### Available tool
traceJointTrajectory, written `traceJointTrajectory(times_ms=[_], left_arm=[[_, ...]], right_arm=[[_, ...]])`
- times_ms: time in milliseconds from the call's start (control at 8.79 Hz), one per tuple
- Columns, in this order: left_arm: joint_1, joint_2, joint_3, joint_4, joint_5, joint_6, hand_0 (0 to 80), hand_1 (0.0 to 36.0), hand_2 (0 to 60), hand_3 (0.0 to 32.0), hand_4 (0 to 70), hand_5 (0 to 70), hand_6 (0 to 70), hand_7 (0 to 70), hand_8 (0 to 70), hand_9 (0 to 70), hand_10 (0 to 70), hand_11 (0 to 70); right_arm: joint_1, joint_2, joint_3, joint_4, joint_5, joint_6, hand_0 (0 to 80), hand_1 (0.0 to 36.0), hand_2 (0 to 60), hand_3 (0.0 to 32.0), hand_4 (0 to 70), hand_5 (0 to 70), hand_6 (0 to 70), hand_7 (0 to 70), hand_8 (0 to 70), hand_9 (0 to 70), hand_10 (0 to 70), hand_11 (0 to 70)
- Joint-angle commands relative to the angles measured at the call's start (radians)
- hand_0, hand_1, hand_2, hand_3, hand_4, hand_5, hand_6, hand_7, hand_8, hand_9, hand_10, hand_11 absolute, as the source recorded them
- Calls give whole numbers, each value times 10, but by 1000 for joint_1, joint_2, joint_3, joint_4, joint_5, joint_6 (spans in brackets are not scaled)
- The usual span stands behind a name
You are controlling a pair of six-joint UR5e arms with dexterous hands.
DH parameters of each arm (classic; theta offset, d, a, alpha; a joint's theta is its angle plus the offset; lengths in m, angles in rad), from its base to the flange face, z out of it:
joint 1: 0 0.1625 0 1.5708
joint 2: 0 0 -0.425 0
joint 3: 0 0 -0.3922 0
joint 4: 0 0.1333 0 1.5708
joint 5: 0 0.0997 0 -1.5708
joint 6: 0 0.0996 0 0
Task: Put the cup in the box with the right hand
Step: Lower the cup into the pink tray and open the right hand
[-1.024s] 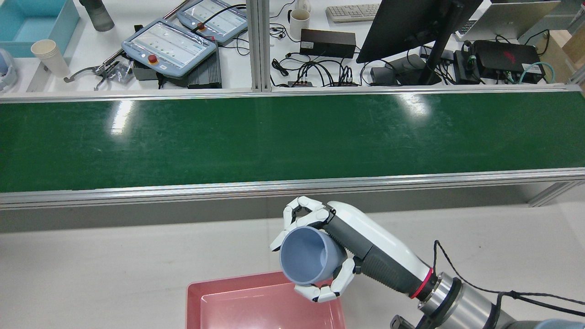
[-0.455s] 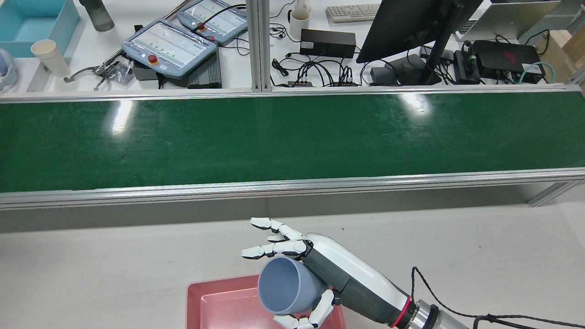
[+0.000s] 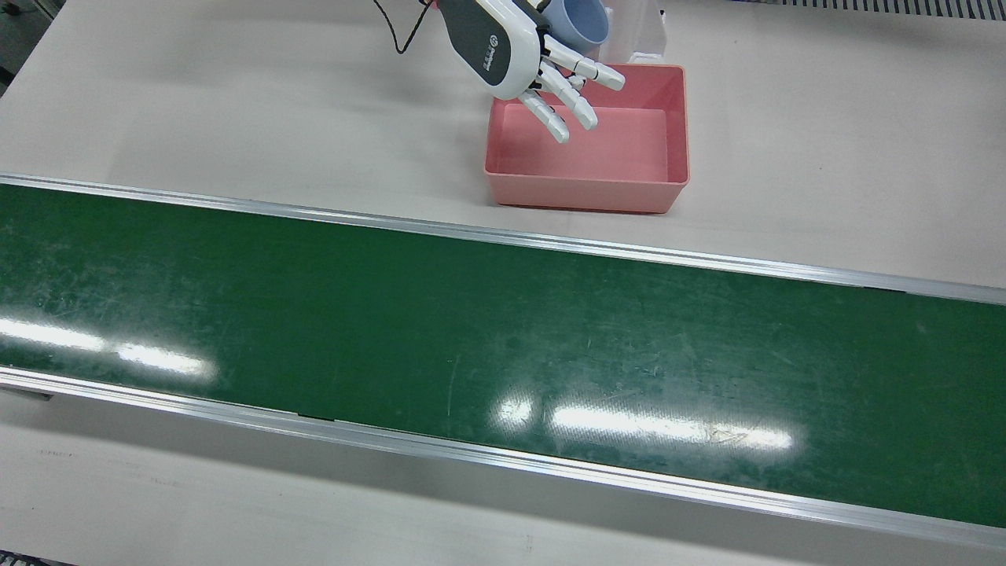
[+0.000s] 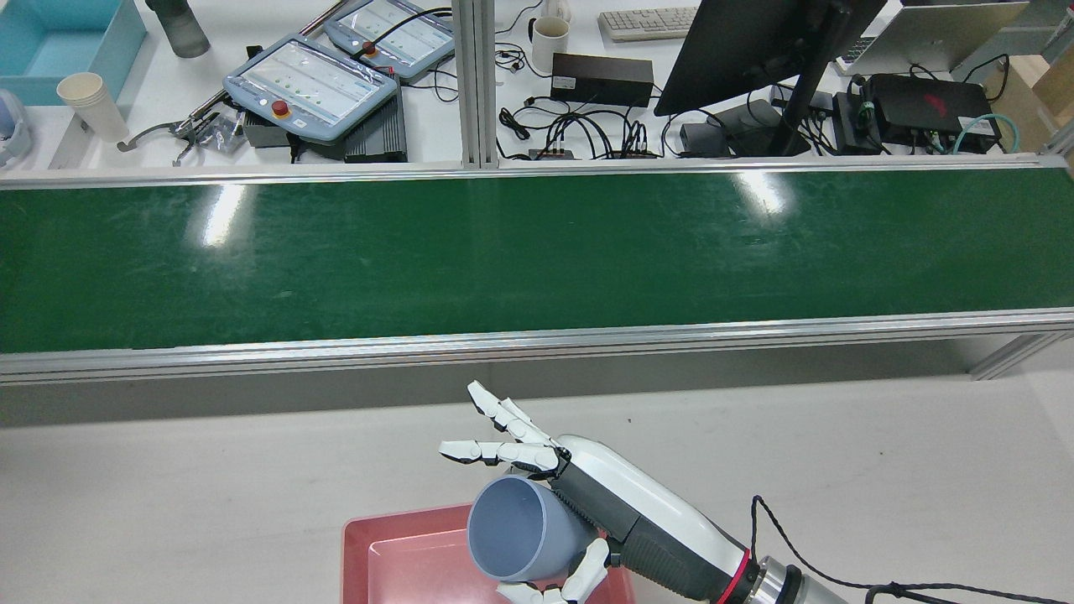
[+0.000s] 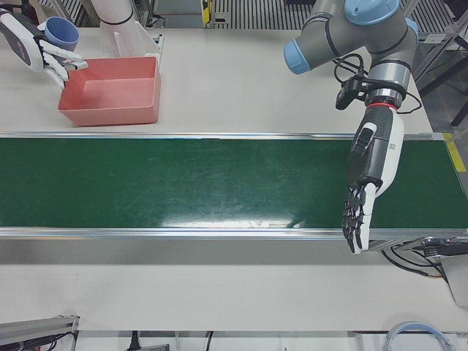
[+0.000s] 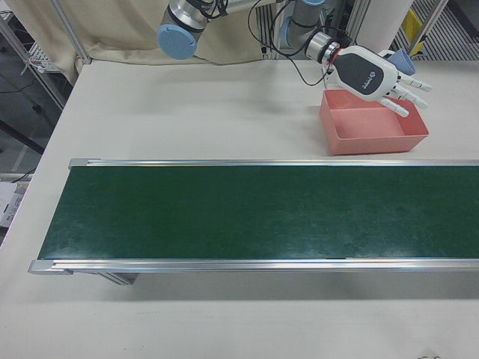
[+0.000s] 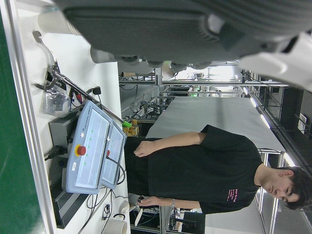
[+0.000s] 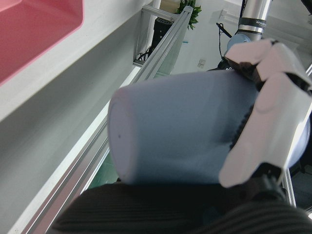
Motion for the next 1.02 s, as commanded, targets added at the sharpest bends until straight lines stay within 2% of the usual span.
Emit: traceJointTrajectory(times_ms=[0, 114, 228, 341, 569, 911], left_arm=[[0, 0, -1, 1, 0, 0, 0, 0, 0, 0, 0, 0, 0, 0, 0, 0, 0, 0], [0, 0, -1, 1, 0, 0, 0, 0, 0, 0, 0, 0, 0, 0, 0, 0, 0, 0], [0, 0, -1, 0, 0, 0, 0, 0, 0, 0, 0, 0, 0, 0, 0, 0, 0, 0], [0, 0, -1, 0, 0, 0, 0, 0, 0, 0, 0, 0, 0, 0, 0, 0, 0, 0], [0, 0, -1, 0, 0, 0, 0, 0, 0, 0, 0, 0, 0, 0, 0, 0, 0, 0], [0, 0, -1, 0, 0, 0, 0, 0, 0, 0, 0, 0, 0, 0, 0, 0, 0, 0]], right_arm=[[0, 0, 1, 0, 0, 0, 487, 296, 493, 0, 0, 66, 26, 37, 0, 0, 0, 0], [0, -1, -1, 2, 0, 0, 490, 284, 433, 0, 0, 65, 28, 46, 0, 1, 0, 0], [0, -2, -2, 3, 0, 2, 482, 209, 182, 0, 0, 53, 27, 60, 0, 3, 0, 0], [0, -2, -4, 3, 0, 2, 466, 137, 4, 0, 0, 38, 26, 75, 0, 5, 0, 0], [0, -3, -4, 3, 0, 5, 409, 89, 0, 0, 0, 22, 22, 75, 0, 3, 0, 0], [0, -3, -4, 3, 0, 5, 390, 89, 43, 0, 0, 21, 24, 85, 0, 9, 0, 0]])
